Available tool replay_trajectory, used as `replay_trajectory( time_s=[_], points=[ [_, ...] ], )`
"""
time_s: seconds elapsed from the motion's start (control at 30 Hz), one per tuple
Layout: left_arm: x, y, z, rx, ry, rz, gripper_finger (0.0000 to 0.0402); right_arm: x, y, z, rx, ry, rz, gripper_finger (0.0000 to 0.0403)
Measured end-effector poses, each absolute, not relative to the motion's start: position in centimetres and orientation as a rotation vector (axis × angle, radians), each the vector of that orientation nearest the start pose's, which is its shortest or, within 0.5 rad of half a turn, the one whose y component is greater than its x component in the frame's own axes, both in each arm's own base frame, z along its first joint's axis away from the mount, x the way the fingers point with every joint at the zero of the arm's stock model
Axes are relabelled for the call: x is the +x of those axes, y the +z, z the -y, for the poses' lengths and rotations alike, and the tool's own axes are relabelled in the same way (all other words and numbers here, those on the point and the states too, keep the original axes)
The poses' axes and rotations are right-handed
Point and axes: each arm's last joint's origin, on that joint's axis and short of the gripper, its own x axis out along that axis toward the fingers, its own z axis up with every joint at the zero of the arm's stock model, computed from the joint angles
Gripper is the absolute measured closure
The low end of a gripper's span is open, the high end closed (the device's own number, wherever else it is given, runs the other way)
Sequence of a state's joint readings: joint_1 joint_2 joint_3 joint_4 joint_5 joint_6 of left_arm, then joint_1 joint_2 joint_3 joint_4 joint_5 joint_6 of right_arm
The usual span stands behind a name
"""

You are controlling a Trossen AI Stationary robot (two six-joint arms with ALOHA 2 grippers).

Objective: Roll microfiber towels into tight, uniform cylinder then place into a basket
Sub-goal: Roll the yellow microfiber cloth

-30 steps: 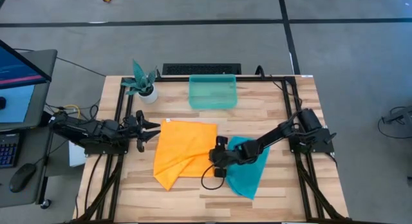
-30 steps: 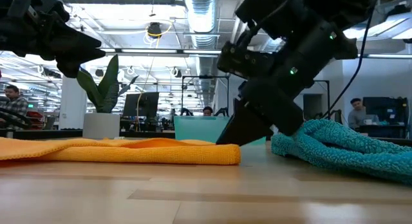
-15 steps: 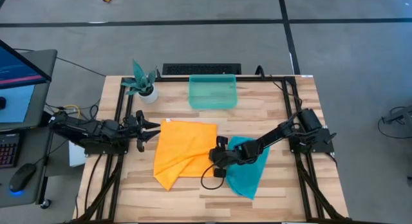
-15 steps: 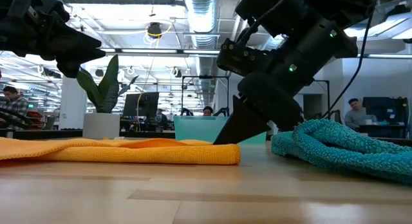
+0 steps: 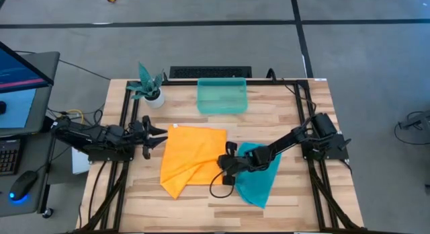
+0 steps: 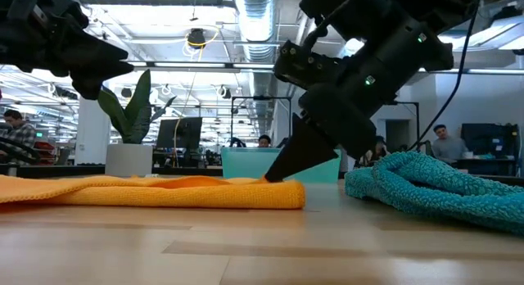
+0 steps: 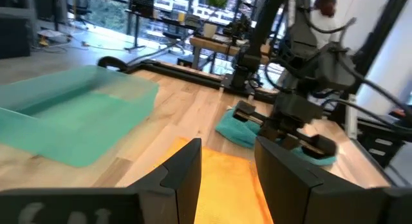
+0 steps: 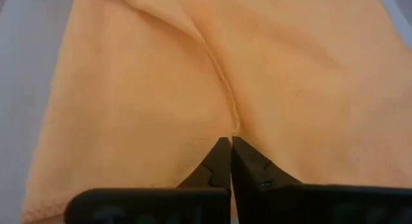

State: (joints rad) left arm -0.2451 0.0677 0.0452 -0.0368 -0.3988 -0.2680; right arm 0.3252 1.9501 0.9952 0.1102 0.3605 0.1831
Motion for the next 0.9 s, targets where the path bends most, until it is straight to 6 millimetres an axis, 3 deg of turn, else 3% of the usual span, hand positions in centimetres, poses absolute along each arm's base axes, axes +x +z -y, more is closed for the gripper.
replay_trajectory(
  time_s=[0.3,0.57,0.77,0.9],
  points=[
    [9.8,17.2,1.5,-0.275,0.096,-0.017,0.0267,35.3,14.3,-10.7,-0.121,-0.176,-0.686,0.0389],
    [10.6,19.0,1.8,-0.213,0.038,0.133,0.0267,35.2,16.1,-10.2,-0.112,-0.219,-0.631,0.0397],
    [12.3,20.0,2.1,-0.167,0.078,0.033,0.0267,35.8,16.7,-9.5,-0.104,-0.247,-0.629,0.0395],
    [14.2,19.5,2.8,-0.153,0.061,-0.107,0.0267,36.1,16.9,-8.8,-0.102,-0.266,-0.638,0.0397]
  ],
)
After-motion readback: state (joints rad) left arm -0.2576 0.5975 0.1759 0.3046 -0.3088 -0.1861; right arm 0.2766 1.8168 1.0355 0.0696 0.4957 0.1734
